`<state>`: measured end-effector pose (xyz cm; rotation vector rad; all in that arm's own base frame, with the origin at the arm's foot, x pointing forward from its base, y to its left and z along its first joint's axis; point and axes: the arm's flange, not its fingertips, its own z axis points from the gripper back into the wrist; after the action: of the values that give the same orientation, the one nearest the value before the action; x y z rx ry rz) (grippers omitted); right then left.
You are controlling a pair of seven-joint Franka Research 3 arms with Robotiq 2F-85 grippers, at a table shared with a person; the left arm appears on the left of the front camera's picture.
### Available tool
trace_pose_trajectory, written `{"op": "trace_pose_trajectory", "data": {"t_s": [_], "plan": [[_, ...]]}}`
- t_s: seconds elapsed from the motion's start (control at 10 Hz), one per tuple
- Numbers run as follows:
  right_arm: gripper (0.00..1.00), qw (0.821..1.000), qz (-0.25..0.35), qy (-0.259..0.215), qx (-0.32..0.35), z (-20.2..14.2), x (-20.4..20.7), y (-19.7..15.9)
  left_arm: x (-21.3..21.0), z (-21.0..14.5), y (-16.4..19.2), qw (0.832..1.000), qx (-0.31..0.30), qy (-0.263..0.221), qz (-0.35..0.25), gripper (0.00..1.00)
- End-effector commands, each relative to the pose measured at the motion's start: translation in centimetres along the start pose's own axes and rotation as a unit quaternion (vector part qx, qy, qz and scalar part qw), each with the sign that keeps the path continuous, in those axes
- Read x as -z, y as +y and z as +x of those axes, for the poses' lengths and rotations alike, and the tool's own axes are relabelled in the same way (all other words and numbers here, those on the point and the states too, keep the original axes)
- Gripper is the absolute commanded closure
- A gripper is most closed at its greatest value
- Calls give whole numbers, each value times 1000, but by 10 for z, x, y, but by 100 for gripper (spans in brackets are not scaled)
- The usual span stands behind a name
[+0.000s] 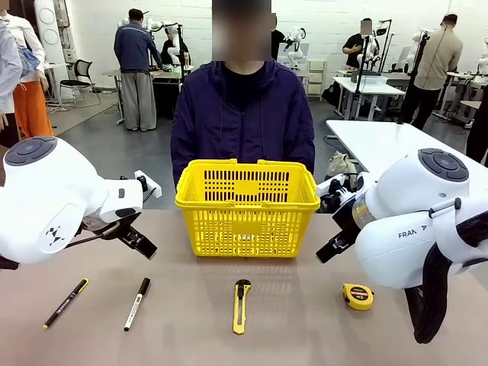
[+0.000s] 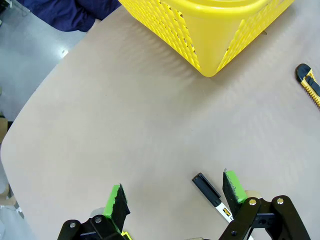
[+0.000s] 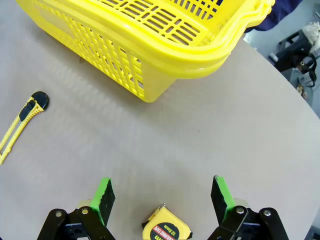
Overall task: Place the items the person wants into the basket.
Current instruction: Pick up the item the person points to and place it in the Market Basket.
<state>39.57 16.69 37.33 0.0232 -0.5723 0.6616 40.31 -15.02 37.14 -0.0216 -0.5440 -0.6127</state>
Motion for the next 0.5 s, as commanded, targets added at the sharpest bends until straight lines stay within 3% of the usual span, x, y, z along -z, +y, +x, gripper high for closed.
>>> {"op": "trace_pose_trajectory", "data": {"t_s": [0.0,0.3,0.4], "plan": [[0,1000,0,0,0,0,0,0,0,0,0,1000,0,0,0,0],[0,1000,0,0,0,0,0,0,0,0,0,1000,0,0,0,0],[0,1000,-23,-20,2,-3,-36,1,-45,3,0,1000,19,3,13,0]]}}
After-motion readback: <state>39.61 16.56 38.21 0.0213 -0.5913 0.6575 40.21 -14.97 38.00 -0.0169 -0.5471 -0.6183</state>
